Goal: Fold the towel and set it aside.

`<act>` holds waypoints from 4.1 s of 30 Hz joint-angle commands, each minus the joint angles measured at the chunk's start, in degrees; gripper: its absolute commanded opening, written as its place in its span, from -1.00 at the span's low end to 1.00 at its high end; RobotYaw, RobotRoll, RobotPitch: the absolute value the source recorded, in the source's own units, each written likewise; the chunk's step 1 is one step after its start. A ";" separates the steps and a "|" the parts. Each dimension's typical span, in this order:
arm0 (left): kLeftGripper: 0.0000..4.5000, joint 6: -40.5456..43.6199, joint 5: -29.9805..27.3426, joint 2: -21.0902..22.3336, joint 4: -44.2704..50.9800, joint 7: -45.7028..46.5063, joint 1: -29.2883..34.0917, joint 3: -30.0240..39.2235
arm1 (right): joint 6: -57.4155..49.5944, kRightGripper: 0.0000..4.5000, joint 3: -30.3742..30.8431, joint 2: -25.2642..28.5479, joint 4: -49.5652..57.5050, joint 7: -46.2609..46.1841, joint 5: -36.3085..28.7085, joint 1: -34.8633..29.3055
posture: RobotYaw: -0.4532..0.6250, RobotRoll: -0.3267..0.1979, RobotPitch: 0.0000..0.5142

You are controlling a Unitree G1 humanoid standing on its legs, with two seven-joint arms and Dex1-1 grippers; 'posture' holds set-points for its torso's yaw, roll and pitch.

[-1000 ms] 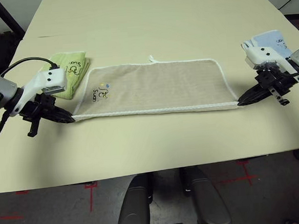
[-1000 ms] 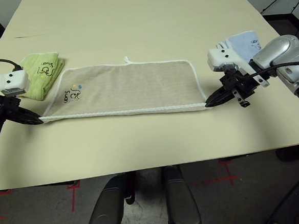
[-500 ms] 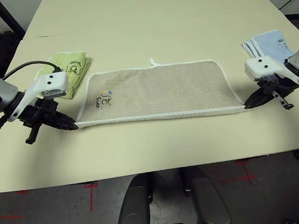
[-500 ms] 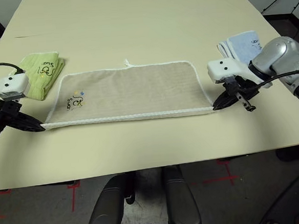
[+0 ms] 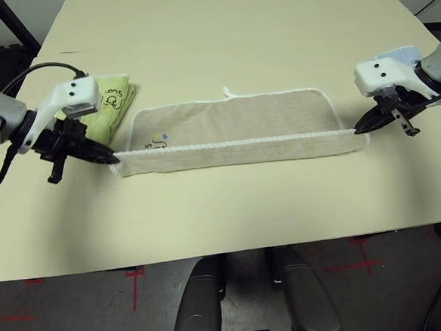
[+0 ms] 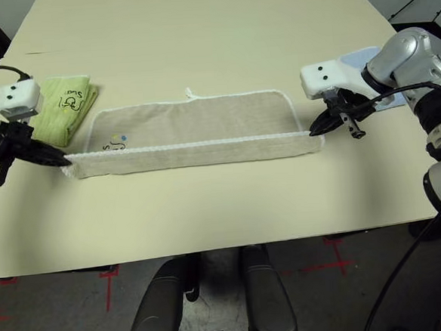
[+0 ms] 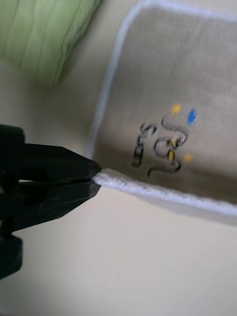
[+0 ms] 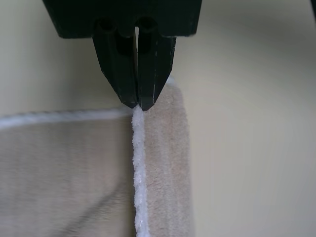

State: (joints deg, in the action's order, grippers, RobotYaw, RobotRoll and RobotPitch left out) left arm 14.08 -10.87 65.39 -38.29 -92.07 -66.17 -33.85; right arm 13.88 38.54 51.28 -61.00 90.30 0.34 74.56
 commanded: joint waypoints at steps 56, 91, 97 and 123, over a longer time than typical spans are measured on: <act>-0.49 -16.80 26.88 -18.35 -33.41 27.36 -9.02 16.85 | 6.93 -0.35 -16.09 -13.75 -12.12 -44.03 23.79 2.10 | -0.14 0.25 -0.09; 0.99 -10.05 -7.77 -22.09 8.09 6.79 24.41 42.14 | -42.13 1.00 -52.59 -16.95 31.34 -29.26 -23.06 -24.99 | -0.16 0.25 -0.12; 0.99 -15.97 -6.34 -21.59 5.59 6.10 25.58 41.04 | -69.42 1.00 -61.14 -14.19 40.27 -38.44 -34.69 -29.95 | -0.17 0.25 -0.12; 0.99 -16.38 -6.76 -20.76 5.76 6.17 26.32 39.66 | -88.95 1.00 -75.61 -20.79 50.31 -61.46 -50.06 -38.76 | -0.17 0.25 -0.12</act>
State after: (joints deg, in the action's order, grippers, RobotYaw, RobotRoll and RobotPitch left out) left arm -2.56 -17.77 43.89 -32.77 -85.40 -40.96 6.51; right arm -74.07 -35.94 30.73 -11.50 29.79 -48.58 37.15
